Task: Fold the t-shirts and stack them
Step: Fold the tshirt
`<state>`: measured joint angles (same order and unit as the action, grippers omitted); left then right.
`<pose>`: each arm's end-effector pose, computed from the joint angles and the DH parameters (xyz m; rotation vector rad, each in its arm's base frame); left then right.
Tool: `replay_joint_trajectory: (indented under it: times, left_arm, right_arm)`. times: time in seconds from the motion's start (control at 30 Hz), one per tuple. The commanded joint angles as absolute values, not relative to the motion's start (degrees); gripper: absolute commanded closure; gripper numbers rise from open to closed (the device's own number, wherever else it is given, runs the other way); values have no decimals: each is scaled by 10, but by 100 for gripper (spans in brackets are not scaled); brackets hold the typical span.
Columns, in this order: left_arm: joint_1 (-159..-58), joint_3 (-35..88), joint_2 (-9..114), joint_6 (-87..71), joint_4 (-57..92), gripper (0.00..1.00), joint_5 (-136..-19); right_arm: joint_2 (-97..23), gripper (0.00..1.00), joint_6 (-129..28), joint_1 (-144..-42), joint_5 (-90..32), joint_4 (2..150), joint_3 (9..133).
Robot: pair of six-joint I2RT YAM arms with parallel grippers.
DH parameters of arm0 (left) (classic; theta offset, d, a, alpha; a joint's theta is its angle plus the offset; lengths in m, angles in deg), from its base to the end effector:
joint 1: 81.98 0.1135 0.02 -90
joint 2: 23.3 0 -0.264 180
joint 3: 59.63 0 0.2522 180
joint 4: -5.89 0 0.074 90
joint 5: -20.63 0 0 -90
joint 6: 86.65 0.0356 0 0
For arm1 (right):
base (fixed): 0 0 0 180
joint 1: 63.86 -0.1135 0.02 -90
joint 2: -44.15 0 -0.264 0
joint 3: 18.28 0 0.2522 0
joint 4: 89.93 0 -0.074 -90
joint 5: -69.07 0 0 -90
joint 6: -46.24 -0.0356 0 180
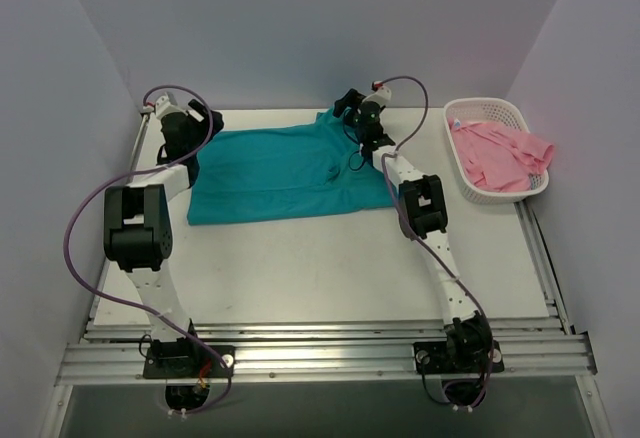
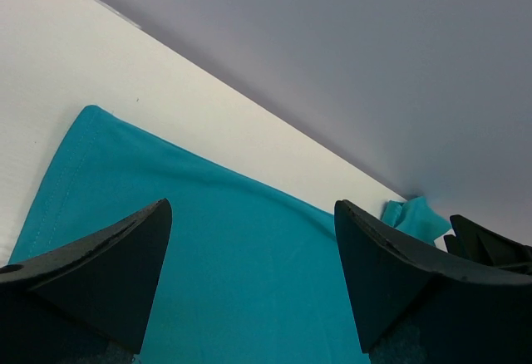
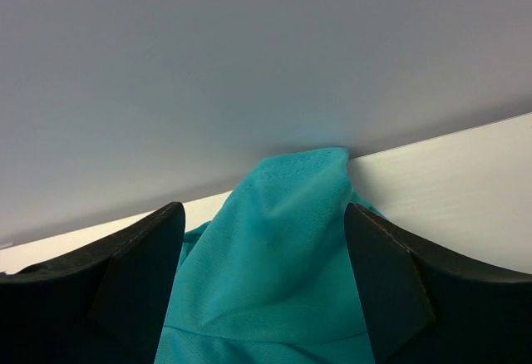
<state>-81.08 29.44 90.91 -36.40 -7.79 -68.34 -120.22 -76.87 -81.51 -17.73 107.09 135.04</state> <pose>0.4639 0.0079 0.2254 -0.6359 1.6788 -0.4729 0.6016 0.1893 0.1477 0.2483 1.4827 0.6770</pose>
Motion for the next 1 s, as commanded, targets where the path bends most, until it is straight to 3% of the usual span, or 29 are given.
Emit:
replay_joint_trajectory:
  times: [0.0,0.73,0.97]
  left_arm:
    - [-807,295,896,-351,-101,12,-683]
    - [-801,292,937,-374,-138,12,-694]
    - [-799,282,942,-379,-152,12,-694]
  right_arm:
    - [-1185,27,-768,-814,-167,1078,1378]
    - [-1229,32,-773,-833,-160,1065,1400]
    - [-1239,40,-772,-835,-156,1065,1405]
